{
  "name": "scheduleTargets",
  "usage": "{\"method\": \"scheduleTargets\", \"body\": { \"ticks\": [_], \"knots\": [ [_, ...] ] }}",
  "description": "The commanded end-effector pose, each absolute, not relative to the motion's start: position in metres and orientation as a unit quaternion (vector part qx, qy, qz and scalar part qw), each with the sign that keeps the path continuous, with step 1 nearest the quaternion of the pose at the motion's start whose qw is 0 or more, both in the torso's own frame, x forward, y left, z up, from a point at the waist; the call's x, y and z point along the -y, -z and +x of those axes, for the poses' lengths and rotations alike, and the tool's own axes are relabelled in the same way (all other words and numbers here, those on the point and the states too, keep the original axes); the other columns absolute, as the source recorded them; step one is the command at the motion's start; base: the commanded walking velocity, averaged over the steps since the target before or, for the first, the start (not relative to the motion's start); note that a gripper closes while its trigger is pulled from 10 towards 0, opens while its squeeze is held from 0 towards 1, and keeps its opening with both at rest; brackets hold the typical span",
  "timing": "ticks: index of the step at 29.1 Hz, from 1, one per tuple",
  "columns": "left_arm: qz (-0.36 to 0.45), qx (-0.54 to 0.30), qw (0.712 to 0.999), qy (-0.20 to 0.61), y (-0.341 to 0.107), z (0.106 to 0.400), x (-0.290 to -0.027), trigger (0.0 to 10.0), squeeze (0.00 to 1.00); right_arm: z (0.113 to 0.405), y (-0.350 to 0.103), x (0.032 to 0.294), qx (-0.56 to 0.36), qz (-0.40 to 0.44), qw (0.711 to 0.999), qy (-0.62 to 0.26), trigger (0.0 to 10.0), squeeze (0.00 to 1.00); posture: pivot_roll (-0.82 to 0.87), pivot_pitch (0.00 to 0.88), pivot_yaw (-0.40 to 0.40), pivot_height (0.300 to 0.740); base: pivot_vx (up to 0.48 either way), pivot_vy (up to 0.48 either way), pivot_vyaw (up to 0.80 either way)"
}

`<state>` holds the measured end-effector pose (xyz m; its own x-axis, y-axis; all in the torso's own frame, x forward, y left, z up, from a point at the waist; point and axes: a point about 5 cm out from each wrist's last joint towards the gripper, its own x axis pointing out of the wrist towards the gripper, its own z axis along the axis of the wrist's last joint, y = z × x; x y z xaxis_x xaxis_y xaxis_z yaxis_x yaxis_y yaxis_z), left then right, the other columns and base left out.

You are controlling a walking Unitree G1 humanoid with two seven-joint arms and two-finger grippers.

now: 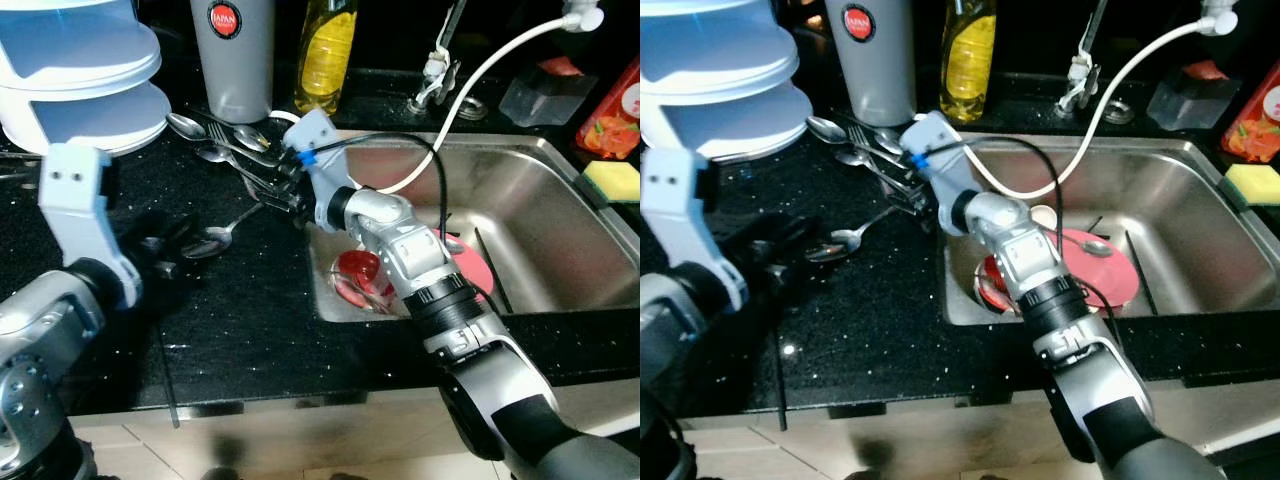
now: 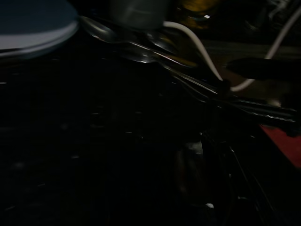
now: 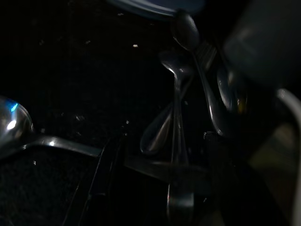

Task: Kitchen organization

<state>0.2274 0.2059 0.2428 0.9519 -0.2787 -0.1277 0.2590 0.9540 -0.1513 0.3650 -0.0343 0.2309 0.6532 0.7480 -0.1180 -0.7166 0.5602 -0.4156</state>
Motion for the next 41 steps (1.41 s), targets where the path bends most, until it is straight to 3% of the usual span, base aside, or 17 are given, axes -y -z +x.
{"method": "scheduleTargets", "body": {
  "ticks": [1, 3, 9, 14, 17, 23, 30, 35, 36, 37, 38, 41],
  "knots": [
    [-0.053, -0.068, 0.988, 0.13, -0.245, 0.224, -0.206, 10.0, 0.0, 0.366, -0.233, 0.035, 0.053, -0.277, 0.859, -0.428, 10.0, 0.0, 0.27, 0.0, -0.101, 0.74, 0.0, 0.0, 0.0],
    [-0.053, -0.065, 0.989, 0.123, -0.245, 0.222, -0.207, 10.0, 0.0, 0.367, -0.235, 0.039, 0.063, -0.331, 0.838, -0.43, 10.0, 0.0, 0.28, 0.0, -0.108, 0.74, 0.0, 0.0, 0.0],
    [-0.054, -0.064, 0.99, 0.111, -0.242, 0.216, -0.207, 10.0, 0.0, 0.372, -0.246, 0.046, 0.079, -0.364, 0.815, -0.444, 10.0, 0.0, 0.3, 0.0, -0.13, 0.74, 0.0, 0.0, 0.0],
    [-0.055, -0.059, 0.991, 0.105, -0.243, 0.213, -0.209, 10.0, 0.0, 0.373, -0.25, 0.059, 0.082, -0.423, 0.759, -0.489, 10.0, 0.0, 0.31, 0.0, -0.137, 0.74, 0.0, 0.0, 0.0],
    [-0.055, -0.058, 0.991, 0.103, -0.242, 0.213, -0.209, 10.0, 0.0, 0.372, -0.243, 0.056, 0.053, -0.38, 0.739, -0.554, 10.0, 0.0, 0.31, 0.0, -0.141, 0.74, 0.0, 0.0, 0.0],
    [-0.055, -0.055, 0.992, 0.102, -0.243, 0.212, -0.207, 10.0, 0.0, 0.374, -0.22, 0.038, 0.008, -0.348, 0.737, -0.58, 10.0, 0.0, 0.34, 0.0, -0.153, 0.74, 0.0, 0.0, 0.0],
    [-0.054, -0.05, 0.993, 0.09, -0.243, 0.205, -0.206, 10.0, 0.0, 0.387, -0.216, 0.023, 0.001, -0.357, 0.79, -0.498, 10.0, 0.0, 0.38, 0.0, -0.177, 0.74, 0.0, 0.0, 0.0],
    [-0.055, -0.049, 0.994, 0.08, -0.242, 0.201, -0.208, 10.0, 0.0, 0.386, -0.209, 0.023, 0.002, -0.403, 0.772, -0.492, 10.0, 0.0, 0.4, 0.0, -0.185, 0.74, 0.0, 0.0, 0.0],
    [-0.056, -0.049, 0.994, 0.079, -0.241, 0.2, -0.208, 10.0, 0.0, 0.386, -0.206, 0.024, 0.0, -0.416, 0.766, -0.489, 5.0, 0.0, 0.4, 0.0, -0.189, 0.74, 0.0, 0.0, 0.0],
    [-0.056, -0.049, 0.994, 0.078, -0.241, 0.199, -0.208, 10.0, 0.0, 0.386, -0.203, 0.025, -0.004, -0.424, 0.764, -0.486, 1.4, 0.0, 0.4, 0.0, -0.189, 0.74, 0.0, 0.0, 0.0],
    [-0.056, -0.049, 0.994, 0.077, -0.241, 0.199, -0.208, 10.0, 0.0, 0.386, -0.201, 0.025, -0.006, -0.428, 0.764, -0.484, 0.0, 0.0, 0.41, 0.0, -0.19, 0.74, 0.0, 0.0, 0.0],
    [-0.057, -0.05, 0.994, 0.076, -0.24, 0.199, -0.208, 10.0, 0.0, 0.386, -0.198, 0.026, -0.017, -0.422, 0.766, -0.485, 0.0, 0.0, 0.41, 0.0, -0.19, 0.74, 0.0, 0.0, 0.0]
  ]
}}
